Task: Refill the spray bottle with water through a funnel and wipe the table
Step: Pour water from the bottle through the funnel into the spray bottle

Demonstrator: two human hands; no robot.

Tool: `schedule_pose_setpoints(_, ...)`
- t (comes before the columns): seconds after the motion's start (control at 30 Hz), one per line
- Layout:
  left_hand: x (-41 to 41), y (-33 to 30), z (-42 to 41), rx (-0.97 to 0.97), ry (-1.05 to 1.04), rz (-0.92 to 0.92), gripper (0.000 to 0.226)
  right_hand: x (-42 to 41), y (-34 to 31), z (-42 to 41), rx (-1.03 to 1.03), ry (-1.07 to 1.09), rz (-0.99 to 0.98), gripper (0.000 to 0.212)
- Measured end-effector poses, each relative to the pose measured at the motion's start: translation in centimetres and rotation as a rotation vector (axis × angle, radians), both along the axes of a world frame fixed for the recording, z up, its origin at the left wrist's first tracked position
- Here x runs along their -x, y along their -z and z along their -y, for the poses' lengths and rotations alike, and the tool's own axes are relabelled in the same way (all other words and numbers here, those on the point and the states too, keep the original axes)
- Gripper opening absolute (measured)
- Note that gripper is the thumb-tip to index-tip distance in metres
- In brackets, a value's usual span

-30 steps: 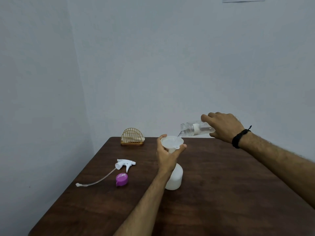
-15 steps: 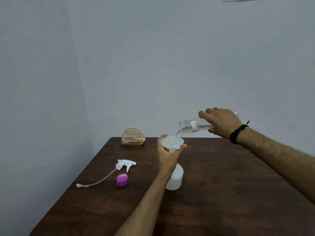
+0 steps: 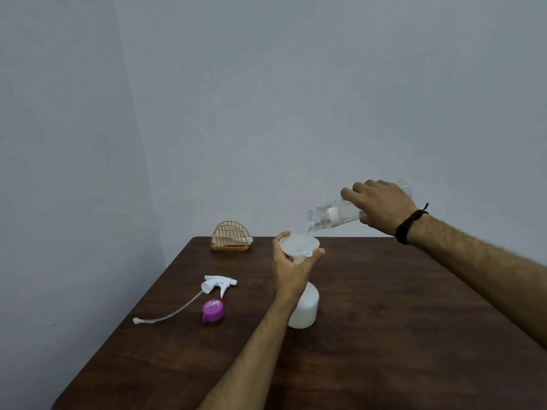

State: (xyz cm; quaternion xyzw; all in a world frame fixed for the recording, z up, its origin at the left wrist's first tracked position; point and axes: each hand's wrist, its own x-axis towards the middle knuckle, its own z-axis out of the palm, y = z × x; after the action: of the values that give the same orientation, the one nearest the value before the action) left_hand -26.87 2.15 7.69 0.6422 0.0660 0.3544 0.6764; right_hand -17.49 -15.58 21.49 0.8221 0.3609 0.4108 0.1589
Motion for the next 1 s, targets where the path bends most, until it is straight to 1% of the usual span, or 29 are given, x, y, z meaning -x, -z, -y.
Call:
schedule_pose_setpoints(0.37,0.1,-0.1,0.1,0.002,0.007,0.003,0.083,-0.2,-0.8,-0.8,0.015,-0.028,0.085,0.047)
schedule_pose_setpoints(0.5,0.1,0.0,0.0,-0.004,0.006,-0.003,0.083,-0.3,-1.0,-1.1,0.031,-0.032,0.170,0.048)
schedule_pose_setpoints(0.6,0.1,0.0,0.0,-0.003,0.009,-0.005,0.083,-0.3,-1.1,-1.2,0.043,-0.036,0.245,0.045)
schedule_pose_setpoints(0.8,0.3,-0.1,0.1,-0.004,0.018,0.001,0.081,0.4,-0.9,-1.6,0.078,-0.047,0.372,0.055)
schedule_pose_setpoints(1.0,0.2,-0.1,0.0,-0.011,0.009,-0.004,0.082,0.5,-0.6,-1.6,0.084,-0.066,0.484,0.045)
